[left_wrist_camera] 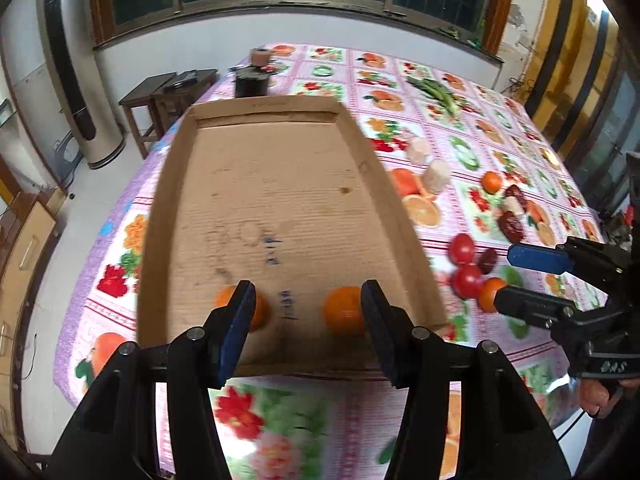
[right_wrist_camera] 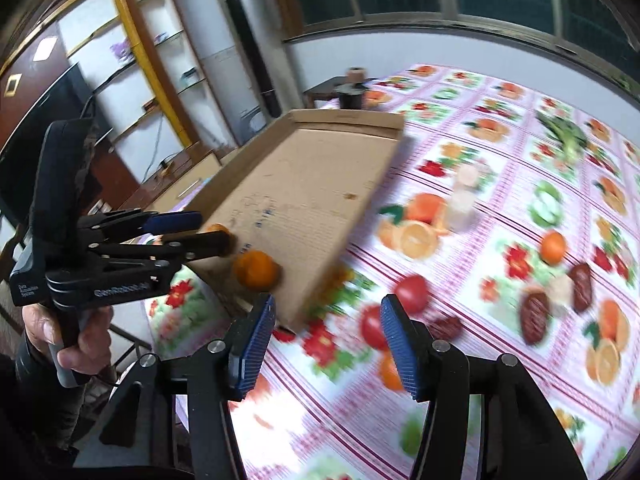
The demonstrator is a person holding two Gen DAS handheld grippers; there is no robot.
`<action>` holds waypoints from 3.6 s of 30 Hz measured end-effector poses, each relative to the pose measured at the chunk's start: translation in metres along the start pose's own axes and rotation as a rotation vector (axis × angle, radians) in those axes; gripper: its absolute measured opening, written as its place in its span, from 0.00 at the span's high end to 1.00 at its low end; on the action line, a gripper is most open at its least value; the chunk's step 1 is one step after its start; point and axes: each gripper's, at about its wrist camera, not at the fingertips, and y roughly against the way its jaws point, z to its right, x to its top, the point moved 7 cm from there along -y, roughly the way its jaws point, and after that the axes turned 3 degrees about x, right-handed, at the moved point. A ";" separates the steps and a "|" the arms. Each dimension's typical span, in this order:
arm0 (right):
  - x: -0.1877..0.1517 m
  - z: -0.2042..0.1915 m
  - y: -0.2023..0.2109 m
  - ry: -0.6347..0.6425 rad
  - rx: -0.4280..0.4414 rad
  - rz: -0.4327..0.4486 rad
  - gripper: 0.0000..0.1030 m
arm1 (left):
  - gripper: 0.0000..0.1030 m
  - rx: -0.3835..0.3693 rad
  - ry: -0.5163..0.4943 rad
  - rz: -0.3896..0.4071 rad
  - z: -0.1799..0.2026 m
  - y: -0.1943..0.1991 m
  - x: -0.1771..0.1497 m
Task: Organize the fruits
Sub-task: 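Open the left tool to drop its orange in the tray while the right tool releases its orange, then grasp a beige round bun with the left tool while the right tool grasps a red date, then carry the bun and the date over the cardboard tray with both tools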
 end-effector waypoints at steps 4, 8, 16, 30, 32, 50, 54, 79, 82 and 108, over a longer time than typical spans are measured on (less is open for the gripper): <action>-0.012 0.026 0.017 -0.038 -0.043 0.008 0.45 | 0.48 -0.032 -0.023 -0.001 0.022 0.002 0.000; -0.022 0.048 0.033 -0.074 -0.083 0.021 0.45 | 0.48 -0.064 -0.045 0.002 0.043 0.006 0.001; -0.039 0.083 0.060 -0.140 -0.141 0.054 0.45 | 0.48 -0.113 -0.090 0.008 0.081 0.010 0.006; -0.041 0.138 0.072 -0.215 -0.206 0.085 0.45 | 0.48 -0.189 -0.152 -0.001 0.144 0.001 0.020; -0.038 0.146 0.071 -0.218 -0.215 0.087 0.45 | 0.48 -0.192 -0.159 0.002 0.152 -0.002 0.023; -0.001 0.201 0.025 -0.215 -0.307 0.071 0.46 | 0.48 -0.082 -0.068 -0.061 0.145 -0.096 0.086; 0.003 0.210 0.013 -0.220 -0.294 0.059 0.55 | 0.48 -0.067 -0.045 -0.100 0.145 -0.119 0.090; 0.003 0.218 0.019 -0.340 -0.218 0.105 0.72 | 0.72 -0.062 -0.019 -0.096 0.149 -0.125 0.090; 0.004 0.208 0.032 -0.324 -0.230 0.134 0.72 | 0.72 -0.076 -0.018 -0.076 0.148 -0.112 0.089; 0.017 0.097 0.054 -0.192 -0.141 0.181 0.72 | 0.72 -0.084 0.030 0.043 0.086 -0.017 0.053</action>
